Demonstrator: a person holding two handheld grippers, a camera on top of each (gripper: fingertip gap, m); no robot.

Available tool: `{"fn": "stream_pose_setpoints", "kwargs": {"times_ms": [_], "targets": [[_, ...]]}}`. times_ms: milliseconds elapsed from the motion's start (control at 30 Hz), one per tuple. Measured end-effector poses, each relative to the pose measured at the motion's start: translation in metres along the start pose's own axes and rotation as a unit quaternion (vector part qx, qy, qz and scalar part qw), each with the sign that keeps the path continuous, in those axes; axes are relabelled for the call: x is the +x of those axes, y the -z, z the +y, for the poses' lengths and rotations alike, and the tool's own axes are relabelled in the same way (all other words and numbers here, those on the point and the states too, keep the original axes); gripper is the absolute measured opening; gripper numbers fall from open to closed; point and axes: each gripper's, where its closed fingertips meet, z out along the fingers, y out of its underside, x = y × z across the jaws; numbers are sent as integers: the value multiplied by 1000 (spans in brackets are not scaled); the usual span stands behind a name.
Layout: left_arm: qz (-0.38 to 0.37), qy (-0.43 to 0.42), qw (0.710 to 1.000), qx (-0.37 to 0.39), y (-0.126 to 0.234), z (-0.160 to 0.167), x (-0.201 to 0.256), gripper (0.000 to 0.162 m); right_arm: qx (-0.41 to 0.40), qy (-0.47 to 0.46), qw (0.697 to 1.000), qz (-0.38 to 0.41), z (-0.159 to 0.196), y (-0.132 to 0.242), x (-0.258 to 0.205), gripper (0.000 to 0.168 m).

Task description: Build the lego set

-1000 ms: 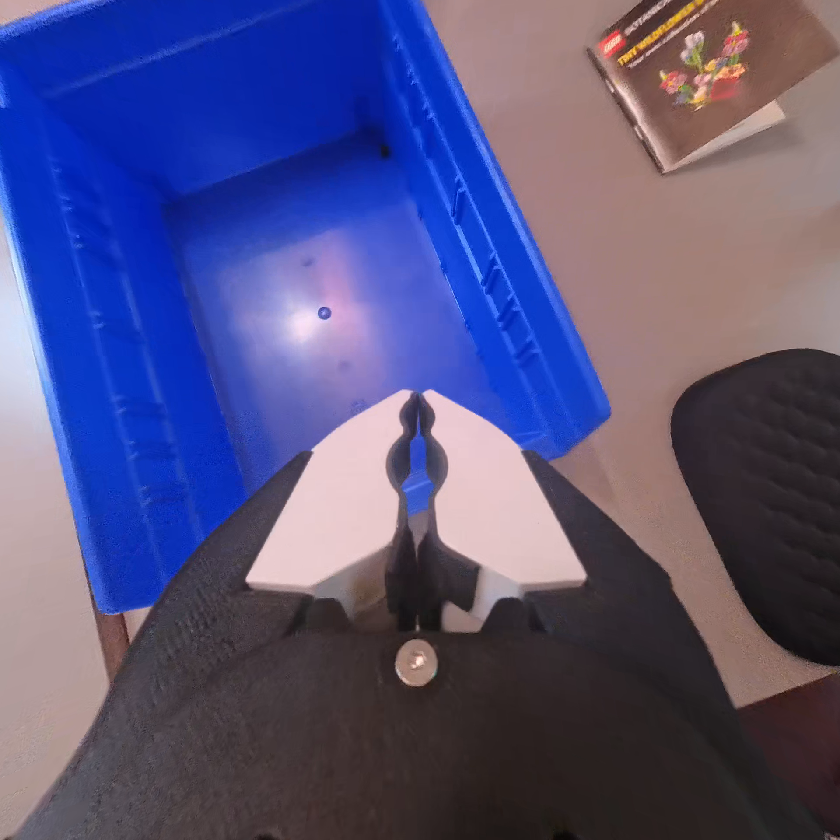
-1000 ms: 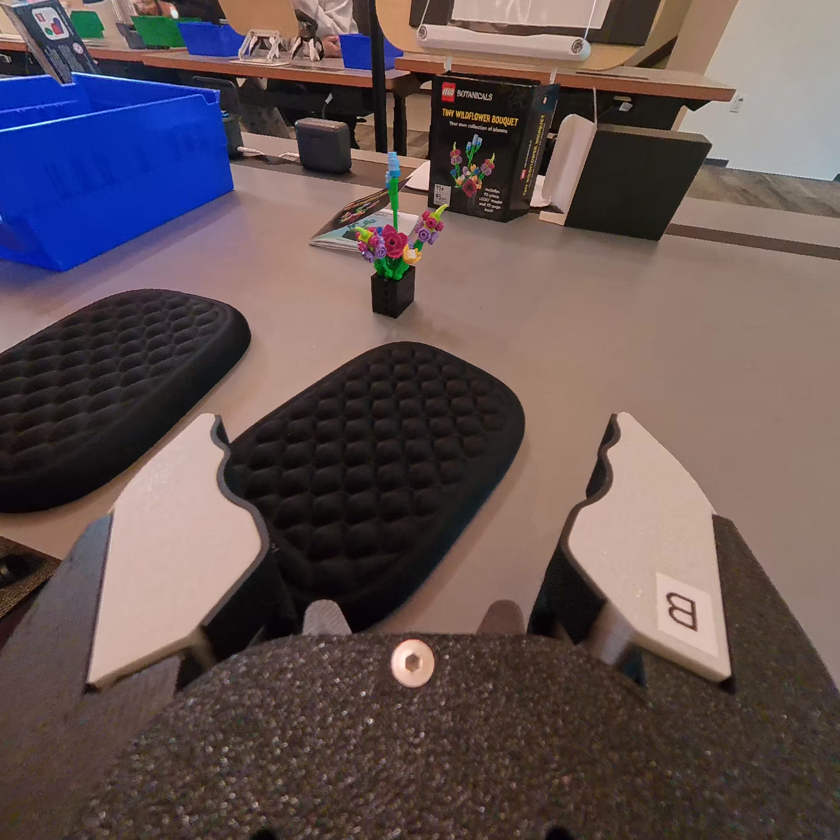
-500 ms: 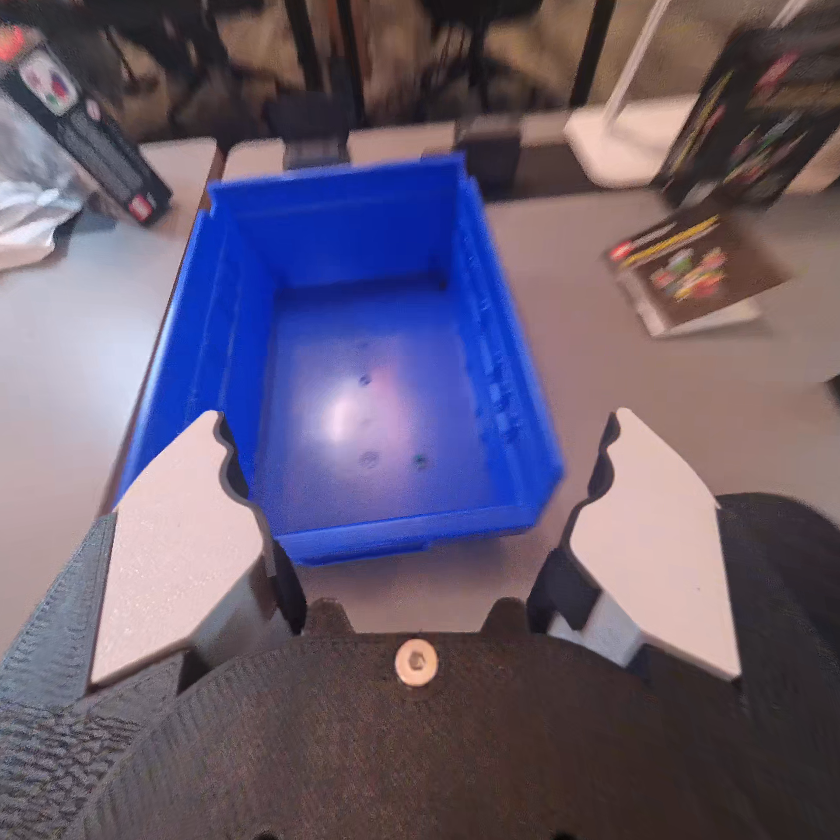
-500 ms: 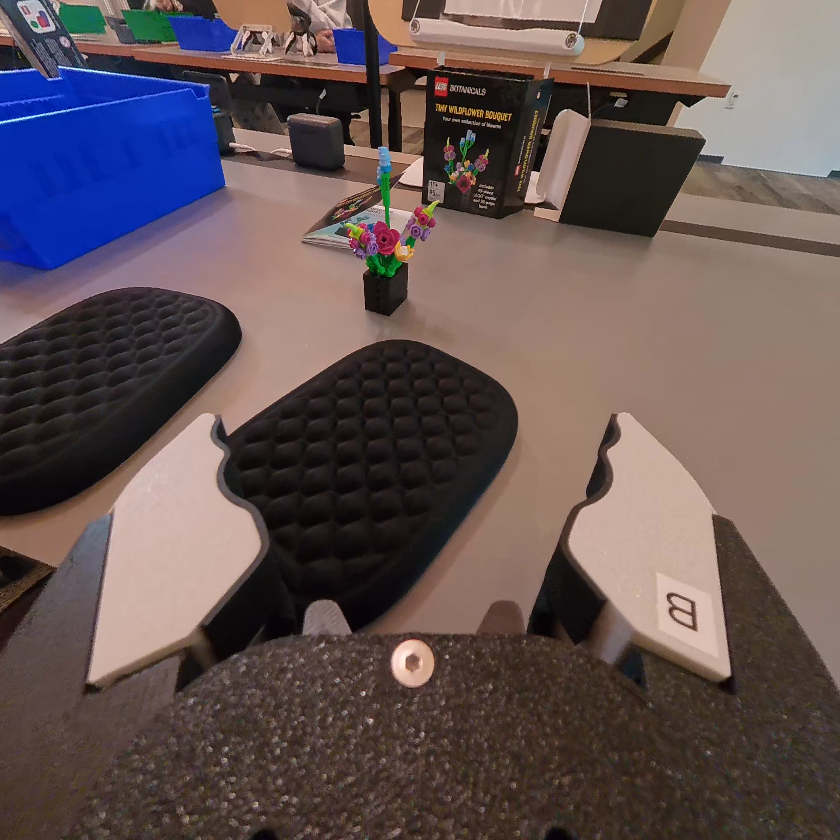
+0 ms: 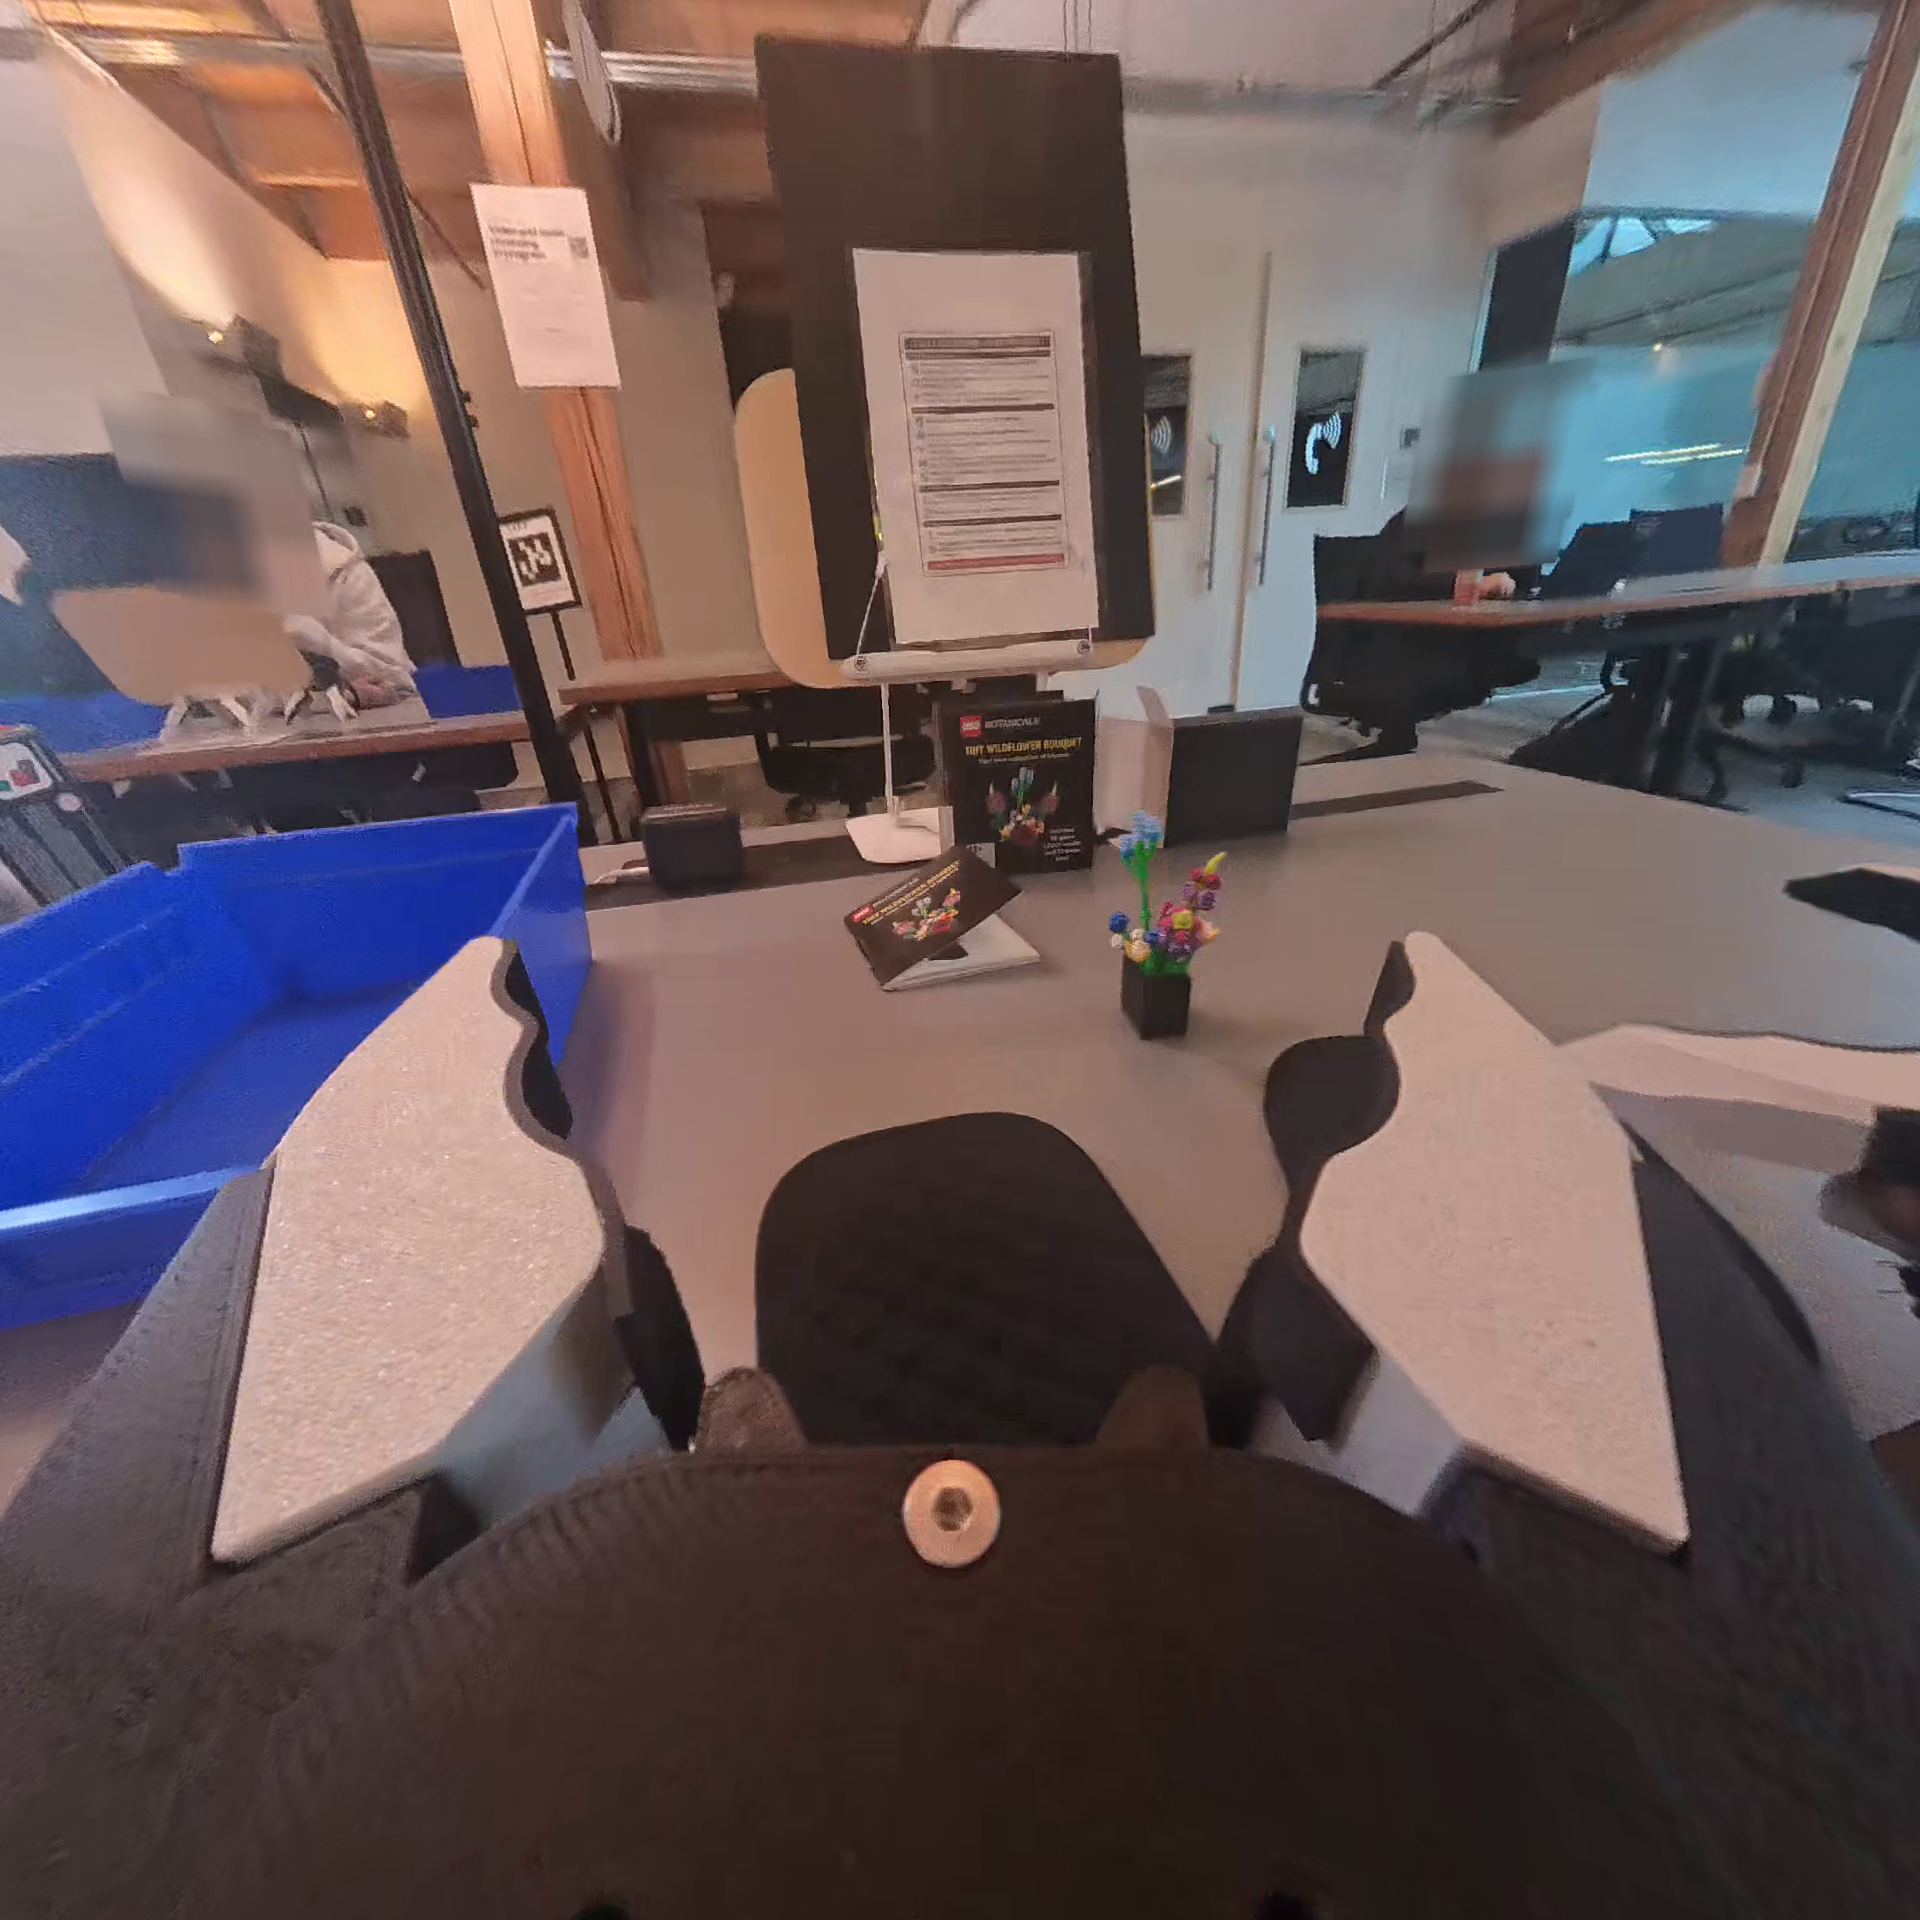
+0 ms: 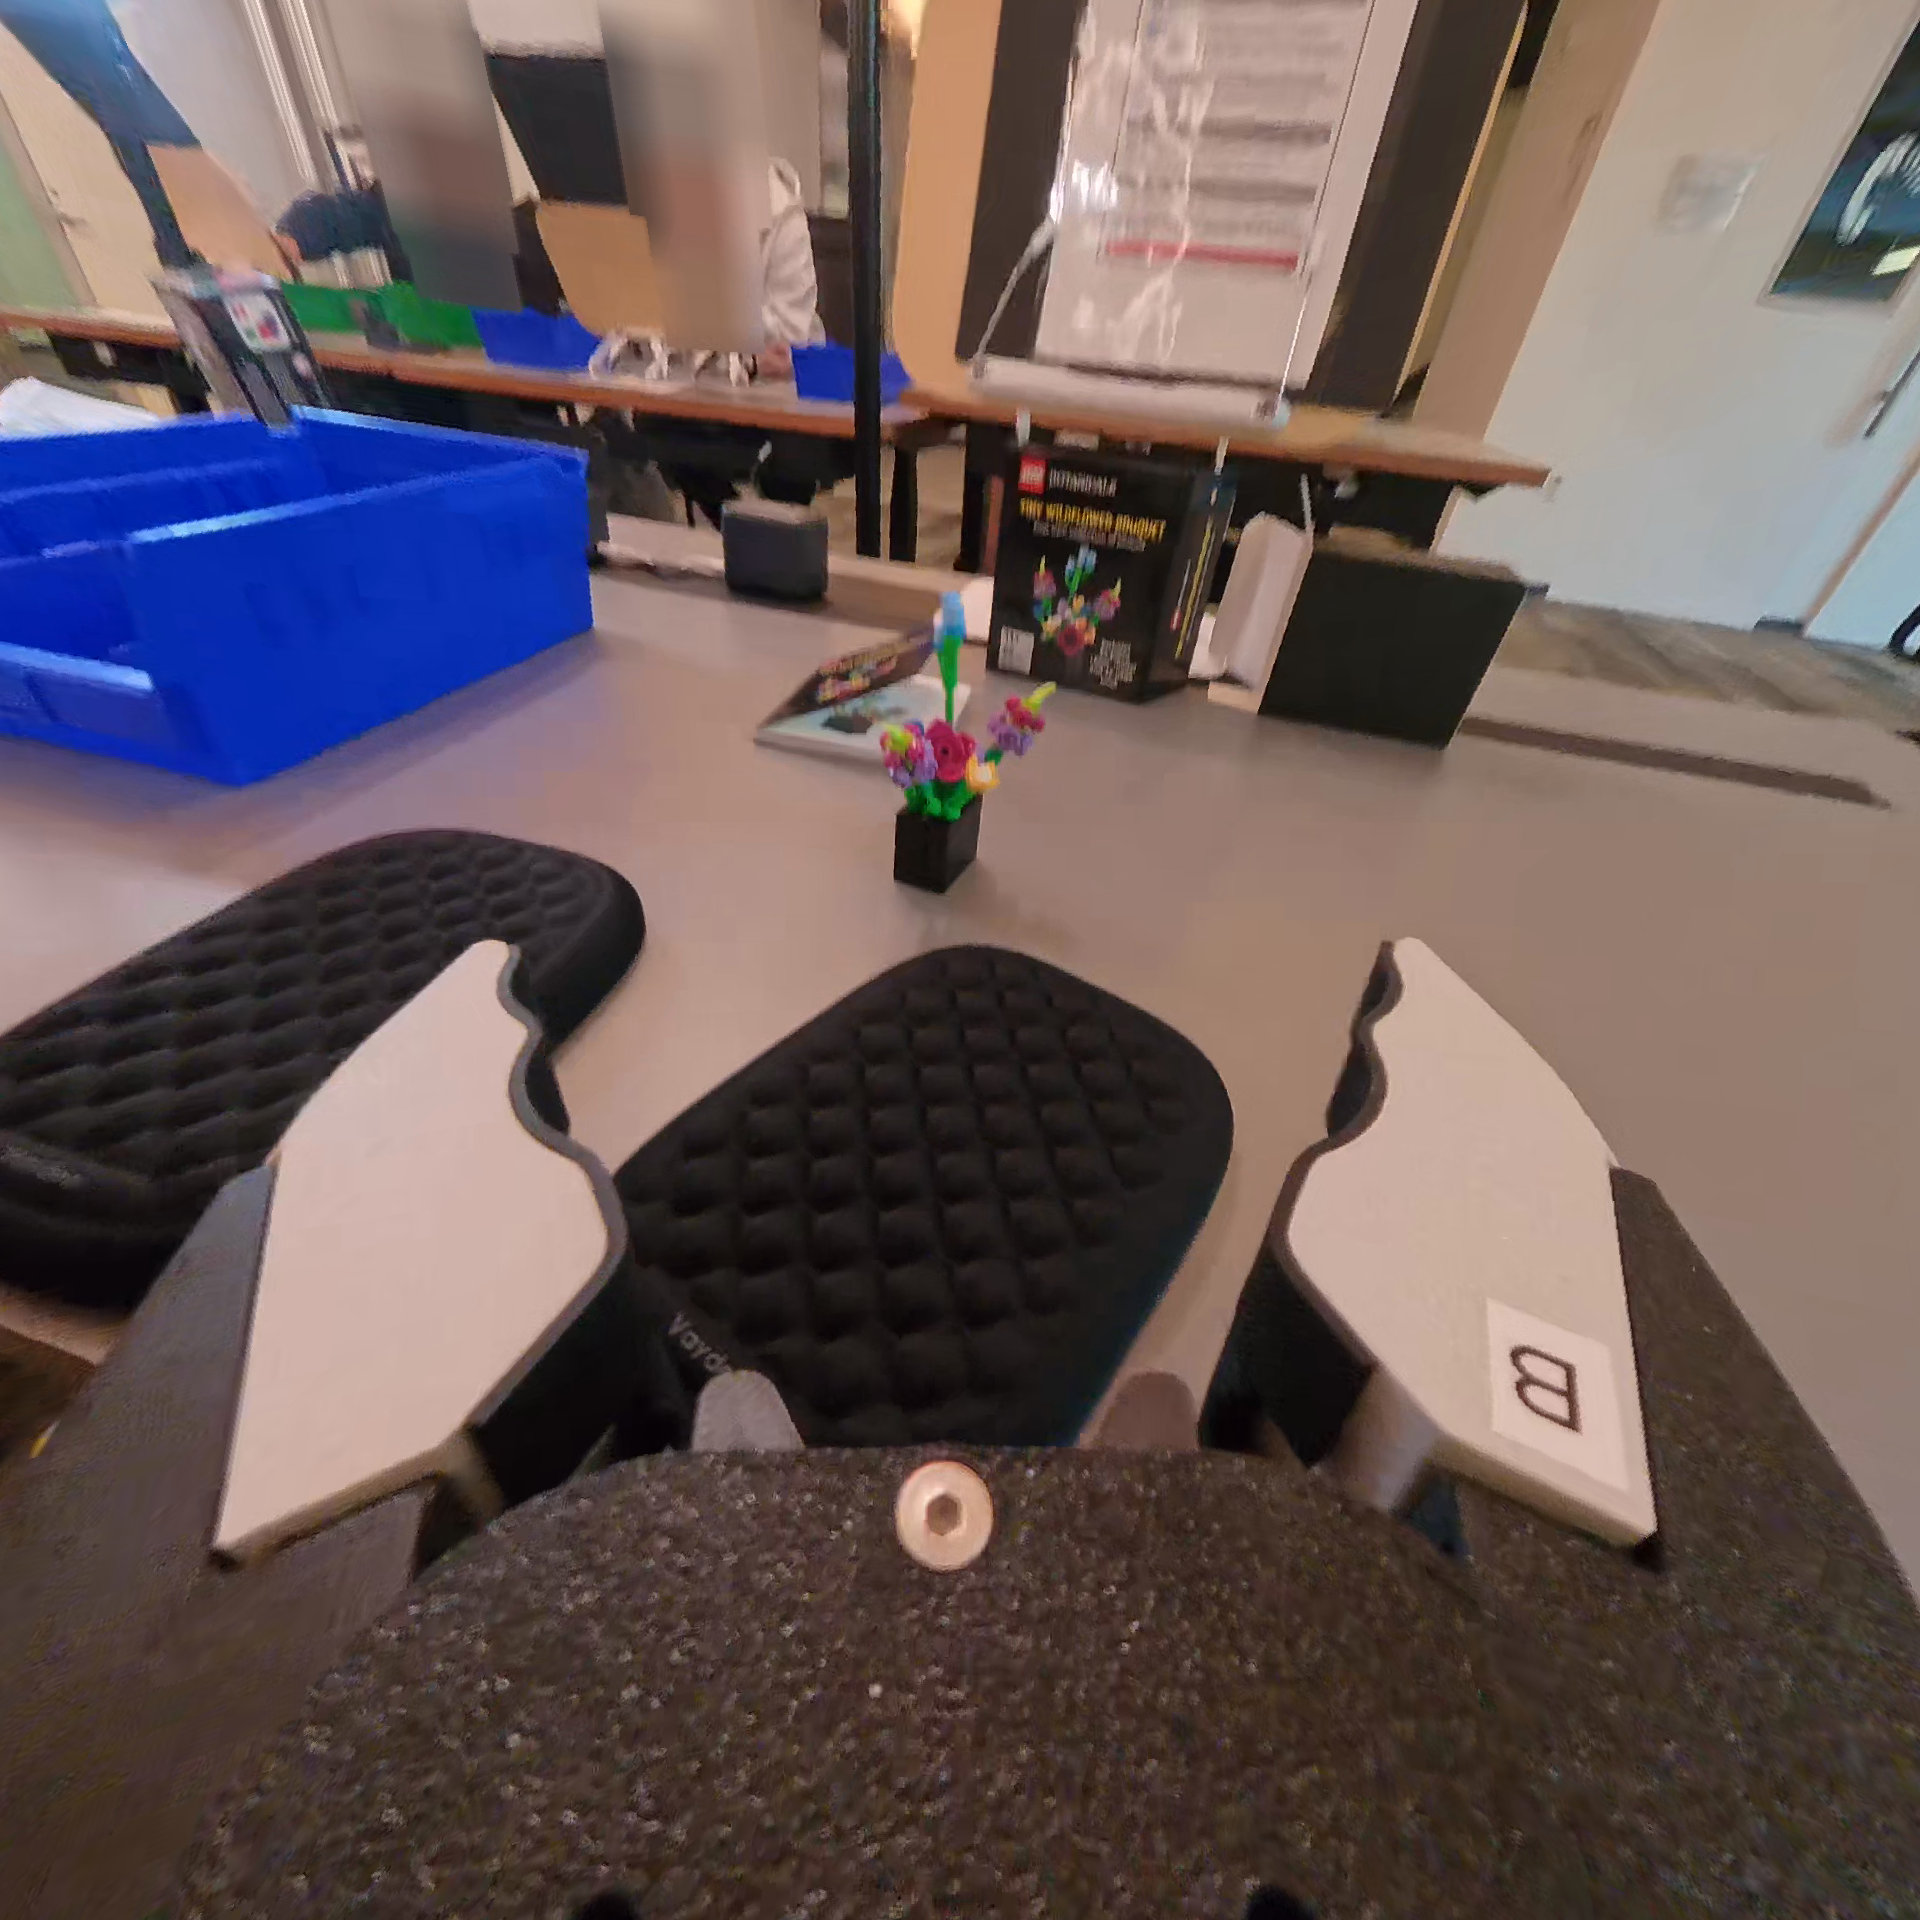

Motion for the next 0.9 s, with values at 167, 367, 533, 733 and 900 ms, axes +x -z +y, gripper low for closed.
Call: {"fn": "stream_pose_setpoints", "kwargs": {"times_ms": [167, 367, 533, 733, 900], "targets": [[5, -17, 999, -46, 2, 26, 18, 144, 41, 13, 999, 22, -4, 10, -5, 141], [-10, -18, 996, -91, -1, 42, 15, 145, -16, -3, 1000, 17, 12, 3, -11, 147], [-10, -11, 997, -81, -16, 35, 20, 145, -29, -2, 999, 22, 10, -7, -4, 147], [-21, -40, 997, -68, -71, 26, 23, 145, -41, -1, 998, 42, 6, -46, 15, 147], [-18, -16, 991, -134, -112, 62, 21, 145, -97, 0, 994, 41, 25, -82, 22, 147]]}}
